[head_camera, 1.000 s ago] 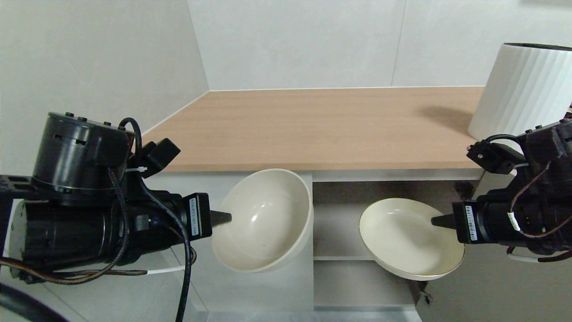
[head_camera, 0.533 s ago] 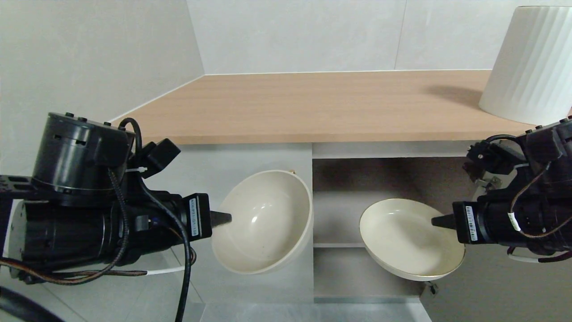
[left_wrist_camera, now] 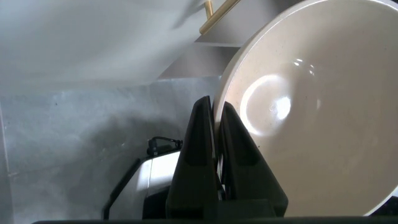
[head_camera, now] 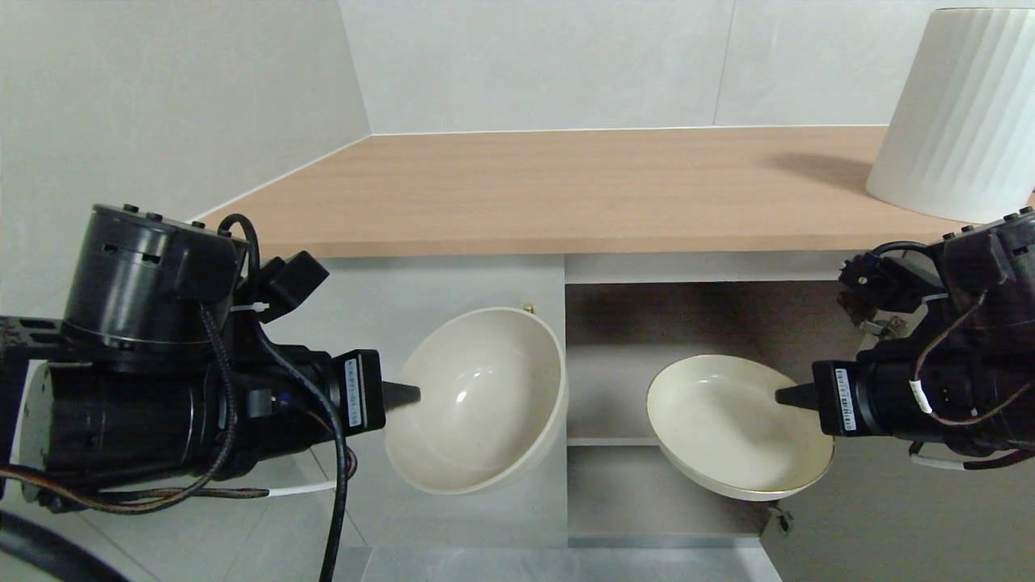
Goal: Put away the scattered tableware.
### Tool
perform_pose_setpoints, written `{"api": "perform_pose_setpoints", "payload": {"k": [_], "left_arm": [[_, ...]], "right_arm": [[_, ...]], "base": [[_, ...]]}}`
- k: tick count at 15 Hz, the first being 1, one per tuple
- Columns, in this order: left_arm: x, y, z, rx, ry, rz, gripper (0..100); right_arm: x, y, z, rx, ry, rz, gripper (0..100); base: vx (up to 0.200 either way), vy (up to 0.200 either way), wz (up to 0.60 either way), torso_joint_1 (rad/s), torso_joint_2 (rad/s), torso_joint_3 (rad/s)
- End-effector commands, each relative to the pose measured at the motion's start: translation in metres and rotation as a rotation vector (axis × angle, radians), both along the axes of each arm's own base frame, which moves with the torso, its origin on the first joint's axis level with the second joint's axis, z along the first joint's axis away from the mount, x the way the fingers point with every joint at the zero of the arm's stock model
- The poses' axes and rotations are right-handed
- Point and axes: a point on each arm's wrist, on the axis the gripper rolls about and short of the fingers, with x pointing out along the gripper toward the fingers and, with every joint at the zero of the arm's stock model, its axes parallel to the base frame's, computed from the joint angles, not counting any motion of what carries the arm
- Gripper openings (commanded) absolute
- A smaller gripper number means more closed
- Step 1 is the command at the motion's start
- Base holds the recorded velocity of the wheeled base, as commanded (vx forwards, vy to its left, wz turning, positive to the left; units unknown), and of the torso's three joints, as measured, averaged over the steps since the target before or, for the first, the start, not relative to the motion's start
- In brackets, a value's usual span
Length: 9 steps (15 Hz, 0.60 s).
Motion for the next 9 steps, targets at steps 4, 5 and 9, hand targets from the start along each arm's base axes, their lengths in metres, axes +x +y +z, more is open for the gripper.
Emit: {"api": "perform_pose_setpoints", "payload": {"k": [4,5,9], "left_arm": [[0.0,0.0,-0.001,0.002,0.004,0.0,0],[0.0,0.0,-0.001,0.002,0.004,0.0,0],[0.002,-0.001,-0.003,0.005,0.009,0.0,0]], "right_arm": [[0.027,0.015,-0.042,-0.075,0.019,0.039,0],[0.036,0.019,-0.053,-0.076,0.022,0.033,0],[0.068,0.032,-0.101,-0.074,0.089,-0.007,0]], "base": [[0.0,0.0,0.0,0.0,0.0,0.0],[0.0,0.0,0.0,0.0,0.0,0.0],[0.0,0.0,0.0,0.0,0.0,0.0]]}}
